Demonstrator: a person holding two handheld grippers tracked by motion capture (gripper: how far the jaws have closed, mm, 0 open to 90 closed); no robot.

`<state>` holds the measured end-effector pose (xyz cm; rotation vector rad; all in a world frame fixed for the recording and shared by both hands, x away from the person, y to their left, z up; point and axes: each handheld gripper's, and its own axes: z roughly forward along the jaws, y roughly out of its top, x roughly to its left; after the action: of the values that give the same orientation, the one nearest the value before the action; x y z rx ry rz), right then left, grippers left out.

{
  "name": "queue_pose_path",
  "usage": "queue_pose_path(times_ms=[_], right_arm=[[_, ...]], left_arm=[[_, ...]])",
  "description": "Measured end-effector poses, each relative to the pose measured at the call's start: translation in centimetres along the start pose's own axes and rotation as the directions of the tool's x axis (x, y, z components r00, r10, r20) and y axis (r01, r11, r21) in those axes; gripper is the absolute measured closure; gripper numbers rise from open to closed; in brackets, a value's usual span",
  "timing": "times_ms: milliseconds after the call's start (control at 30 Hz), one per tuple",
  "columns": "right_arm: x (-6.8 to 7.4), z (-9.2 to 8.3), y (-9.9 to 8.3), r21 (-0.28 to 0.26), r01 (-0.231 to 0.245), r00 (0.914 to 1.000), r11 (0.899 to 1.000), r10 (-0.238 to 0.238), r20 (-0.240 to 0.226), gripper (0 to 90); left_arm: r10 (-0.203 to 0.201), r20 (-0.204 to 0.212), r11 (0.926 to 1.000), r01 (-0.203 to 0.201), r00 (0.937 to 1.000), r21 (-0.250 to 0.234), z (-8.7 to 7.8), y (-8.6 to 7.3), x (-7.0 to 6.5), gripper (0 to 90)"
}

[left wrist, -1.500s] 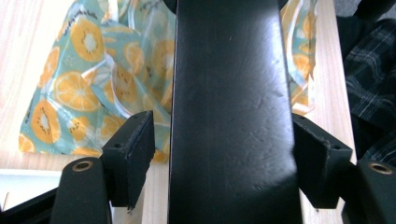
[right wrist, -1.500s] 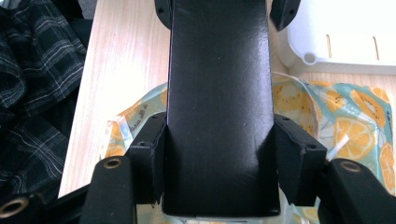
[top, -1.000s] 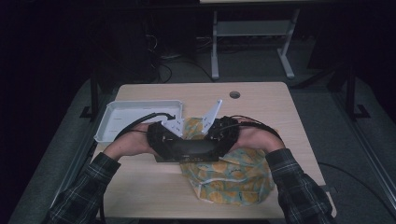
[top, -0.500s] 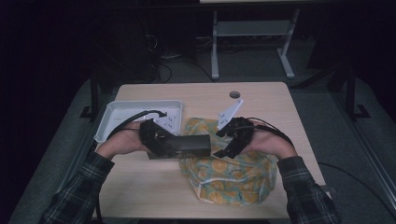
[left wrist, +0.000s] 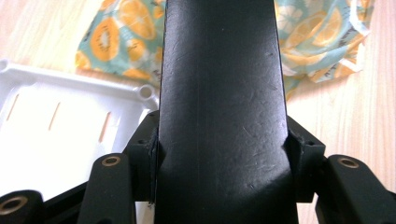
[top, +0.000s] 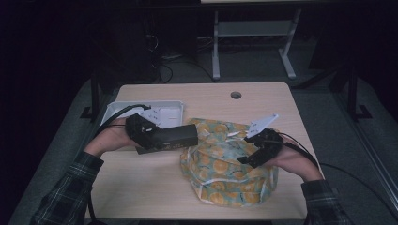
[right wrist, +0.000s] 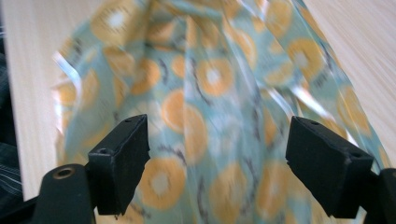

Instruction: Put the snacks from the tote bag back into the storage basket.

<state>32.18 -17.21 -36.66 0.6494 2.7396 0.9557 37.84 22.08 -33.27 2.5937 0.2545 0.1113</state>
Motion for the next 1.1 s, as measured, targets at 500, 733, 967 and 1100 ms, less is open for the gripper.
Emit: queue_pose_path(times_ms=[500, 733, 967, 1100], right_arm=[[0.6, -2.9, -8.2, -0.058, -0.180, 0.9732, 0.982, 0.187, 0.134, 18.1], [1.2, -3.3, -10.6, -0.063, -0.242, 0.9565, 0.968, 0.249, 0.152, 17.3], [1.5, -3.4, -11.8, -0.052, -0.274, 0.9468, 0.960, 0.279, 0.160, 17.0], [1.8, -3.5, -11.9, -0.054, -0.279, 0.9438, 0.959, 0.284, 0.169, 17.0]], left_arm=[[-0.082, -0.081, 0.9963, 0.084, 0.9933, 0.016, -1.9, -2.7, 3.5, 41.8], [-0.126, -0.099, 0.9919, 0.125, 0.9870, -0.023, -2.1, -3.9, 5.2, 41.9], [-0.187, -0.124, 0.9824, 0.186, 0.9746, -0.020, -1.3, -5.5, 7.4, 41.9], [-0.197, -0.137, 0.9799, 0.199, 0.9708, 0.002, -0.6, -6.3, 8.6, 41.9]])
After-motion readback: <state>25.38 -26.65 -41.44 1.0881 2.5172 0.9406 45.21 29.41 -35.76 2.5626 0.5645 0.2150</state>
